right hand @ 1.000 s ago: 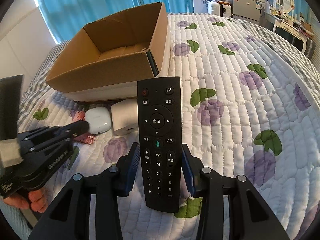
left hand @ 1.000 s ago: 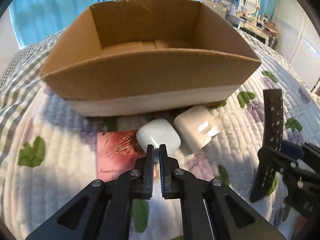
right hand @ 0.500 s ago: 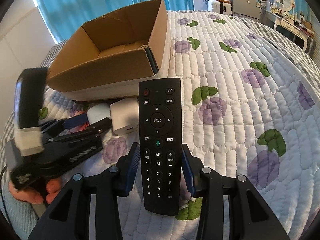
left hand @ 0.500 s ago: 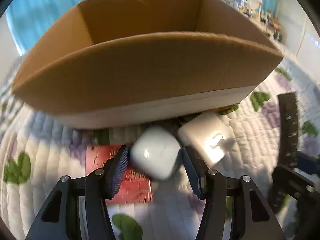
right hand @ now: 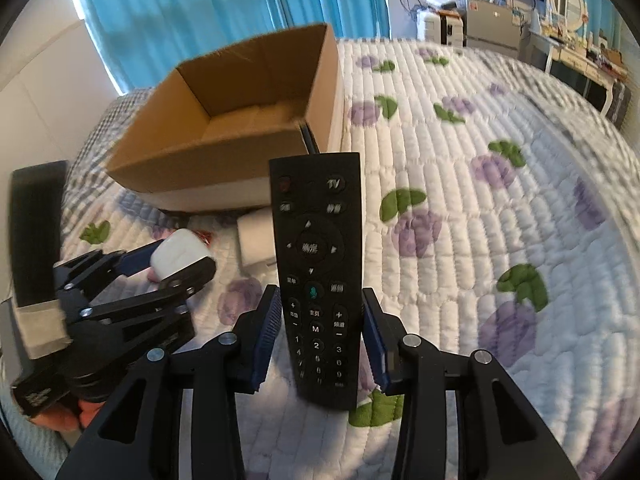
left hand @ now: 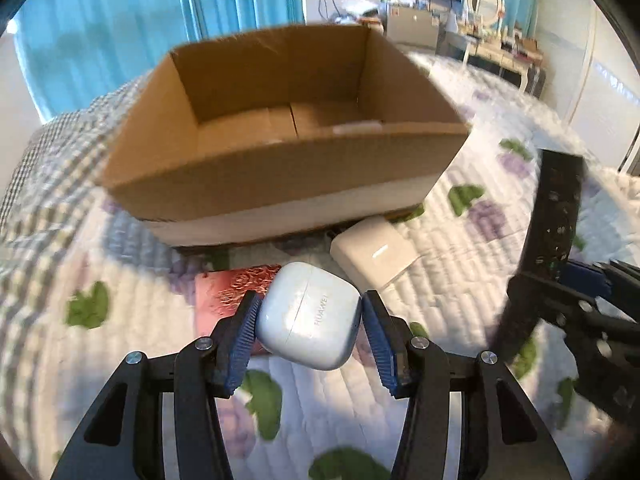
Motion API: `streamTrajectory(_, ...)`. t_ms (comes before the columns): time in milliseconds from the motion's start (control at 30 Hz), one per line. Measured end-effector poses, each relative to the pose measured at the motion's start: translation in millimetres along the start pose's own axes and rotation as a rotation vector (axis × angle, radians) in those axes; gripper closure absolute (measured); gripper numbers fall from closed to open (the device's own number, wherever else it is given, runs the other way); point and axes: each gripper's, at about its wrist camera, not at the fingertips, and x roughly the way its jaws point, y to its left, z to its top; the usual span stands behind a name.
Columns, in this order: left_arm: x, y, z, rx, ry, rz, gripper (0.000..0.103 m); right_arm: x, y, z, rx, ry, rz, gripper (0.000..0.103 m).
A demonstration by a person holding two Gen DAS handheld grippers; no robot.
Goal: Organize rigid objects
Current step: 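Hold the remote in the right tool while the left tool grasps the white earbuds case, then drop the remote and earbuds case into the box, opening both tools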
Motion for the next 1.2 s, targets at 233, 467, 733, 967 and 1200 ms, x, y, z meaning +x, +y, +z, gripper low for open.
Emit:
streamTrajectory(233, -58, 21, 46, -0.028, -0.115, -0.024, 0.051, -44, 18, 40, -0.069, -0.072, 0.017, 0.084)
streamTrajectory(467, -64, 33, 103, -0.01, -0.195, 0.015, 0.051, -71, 38, 107, -0.134, -0.16, 0.069, 0.085)
streamTrajectory(733, 14, 47, 137, 0.007, -0.143, 0.051, 0.05, -6, 55, 168, -0.237, -0.003, 0.037, 0.085)
streamTrajectory(967, 31, 57, 137, 0.003, -0.163, 0.066, 0.04, 43, 45, 170, -0.255, 0.054, 0.035, 0.084)
streamTrajectory(1200, 15, 78, 131, -0.065, -0.18, 0.055, 0.038, 68, 60, 193, -0.304, 0.055, -0.013, 0.084)
